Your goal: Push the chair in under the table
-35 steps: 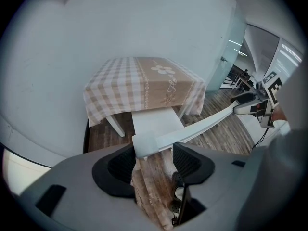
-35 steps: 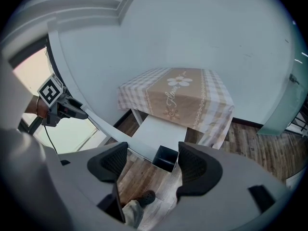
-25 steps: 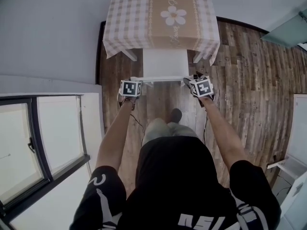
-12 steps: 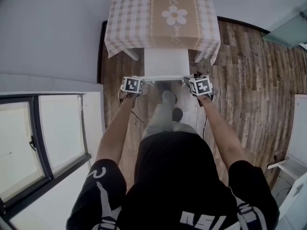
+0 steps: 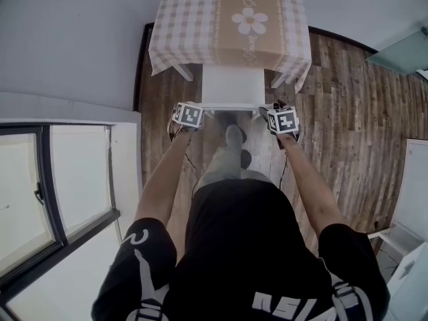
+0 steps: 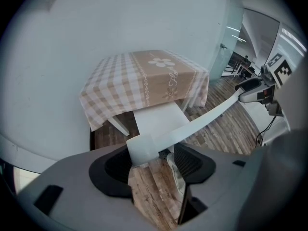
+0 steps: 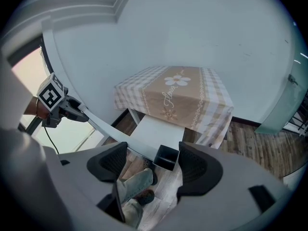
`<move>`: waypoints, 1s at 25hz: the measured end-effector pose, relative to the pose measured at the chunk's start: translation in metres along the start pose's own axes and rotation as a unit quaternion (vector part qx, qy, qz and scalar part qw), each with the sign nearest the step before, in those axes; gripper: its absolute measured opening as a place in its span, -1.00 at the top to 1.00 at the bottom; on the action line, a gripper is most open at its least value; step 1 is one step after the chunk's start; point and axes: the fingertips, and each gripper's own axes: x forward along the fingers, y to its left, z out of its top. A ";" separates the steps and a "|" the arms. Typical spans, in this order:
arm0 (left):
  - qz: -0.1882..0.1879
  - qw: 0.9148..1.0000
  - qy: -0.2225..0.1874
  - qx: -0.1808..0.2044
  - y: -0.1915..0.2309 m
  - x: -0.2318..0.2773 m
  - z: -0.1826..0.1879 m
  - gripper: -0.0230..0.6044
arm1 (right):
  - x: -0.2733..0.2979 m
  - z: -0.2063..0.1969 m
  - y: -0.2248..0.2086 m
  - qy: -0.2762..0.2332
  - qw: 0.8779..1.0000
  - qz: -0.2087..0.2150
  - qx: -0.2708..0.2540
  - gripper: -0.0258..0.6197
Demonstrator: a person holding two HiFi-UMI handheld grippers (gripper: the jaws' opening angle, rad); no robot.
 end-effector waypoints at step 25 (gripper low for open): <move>-0.037 0.998 -0.033 -0.024 0.006 0.014 0.032 0.05 | 0.018 0.027 -0.026 -0.007 1.000 -0.008 0.023 -0.17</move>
